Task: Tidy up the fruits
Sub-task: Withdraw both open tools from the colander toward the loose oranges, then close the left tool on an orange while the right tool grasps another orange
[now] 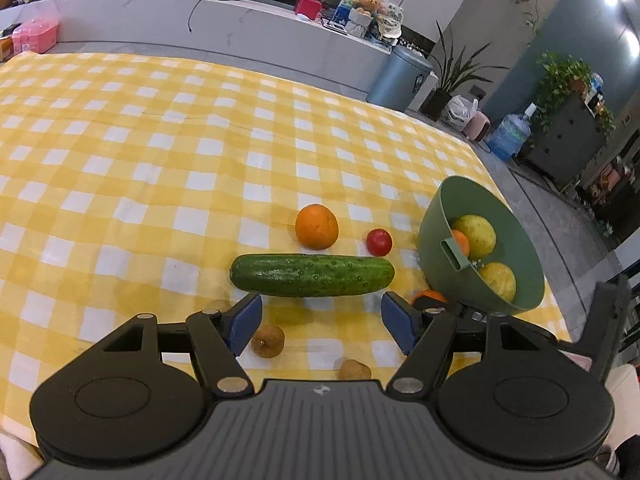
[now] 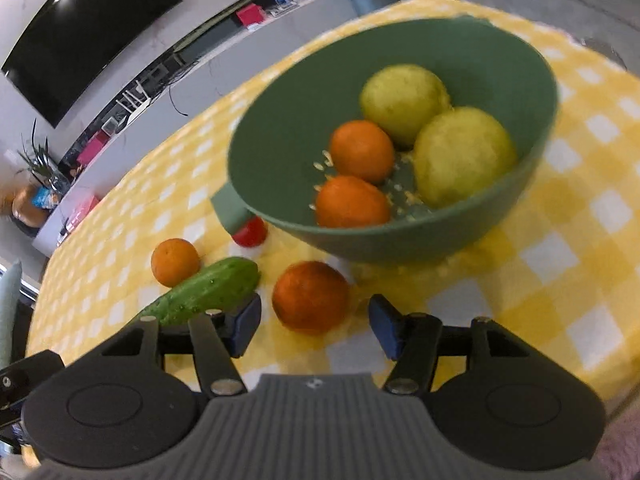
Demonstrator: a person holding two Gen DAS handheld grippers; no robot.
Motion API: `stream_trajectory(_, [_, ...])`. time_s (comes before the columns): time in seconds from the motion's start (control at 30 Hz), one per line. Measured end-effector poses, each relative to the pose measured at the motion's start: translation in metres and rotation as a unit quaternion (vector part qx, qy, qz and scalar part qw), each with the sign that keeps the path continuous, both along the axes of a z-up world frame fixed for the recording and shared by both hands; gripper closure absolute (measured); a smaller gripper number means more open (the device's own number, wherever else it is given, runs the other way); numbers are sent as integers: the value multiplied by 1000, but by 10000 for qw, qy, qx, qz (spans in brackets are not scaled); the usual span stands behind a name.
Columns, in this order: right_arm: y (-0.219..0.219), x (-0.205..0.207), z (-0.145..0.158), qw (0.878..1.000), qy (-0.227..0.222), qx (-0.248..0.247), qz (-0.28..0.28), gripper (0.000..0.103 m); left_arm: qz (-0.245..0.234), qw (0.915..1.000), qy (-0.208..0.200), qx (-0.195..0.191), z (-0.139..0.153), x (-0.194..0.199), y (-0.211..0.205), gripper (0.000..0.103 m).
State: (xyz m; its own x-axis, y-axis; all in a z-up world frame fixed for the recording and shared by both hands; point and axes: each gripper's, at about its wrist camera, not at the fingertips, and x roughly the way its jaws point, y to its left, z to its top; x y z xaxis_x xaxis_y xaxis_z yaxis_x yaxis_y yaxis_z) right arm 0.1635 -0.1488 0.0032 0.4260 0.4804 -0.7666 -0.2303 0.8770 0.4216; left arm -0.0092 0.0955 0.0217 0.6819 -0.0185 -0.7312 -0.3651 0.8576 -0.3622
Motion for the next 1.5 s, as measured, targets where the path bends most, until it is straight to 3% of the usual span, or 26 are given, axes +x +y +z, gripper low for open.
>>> stream_trajectory(0.13, [17,-3,-2,9989,-292,-302,192,38,85,9999,18,63,-1,0,-1,23])
stream_trajectory(0.23, [26,-6,-2,9970,-426,-575,296,39,321,9985,74,441,-3,1,-3,23])
stream_trajectory(0.3, [28,-7,-2,9963,-454,-685,237,52,346,9976,43,603,-8,2,0,23])
stream_trajectory(0.47, [19,-10,-1,9970,-434,-639,105,61,356,9961,-218,773,-17,8,7,23])
stream_trajectory(0.57, [18,-12,-1,9971,-424,-619,123,61,-41,9977,-445,519,-20,21,9,23])
stream_trajectory(0.63, [18,-12,-1,9973,-422,-596,125,61,-177,9985,-332,403,-23,36,11,23])
stream_trajectory(0.93, [15,-11,-1,9975,-382,-565,163,61,-229,9957,244,867,-42,100,9,23])
stream_trajectory(1.1, [17,-10,-1,9977,-361,-556,160,61,-170,9965,389,714,-57,112,12,23])
stream_trajectory(1.27, [18,-9,-2,9982,-338,-422,278,61,-16,9998,163,113,-65,111,24,49])
stream_trajectory(1.37, [19,-9,-2,9983,-313,-329,358,61,0,10000,69,-53,-66,111,25,57])
stream_trajectory(1.5, [20,-8,-3,9985,-242,-121,481,62,111,9997,-41,-200,-67,109,27,58])
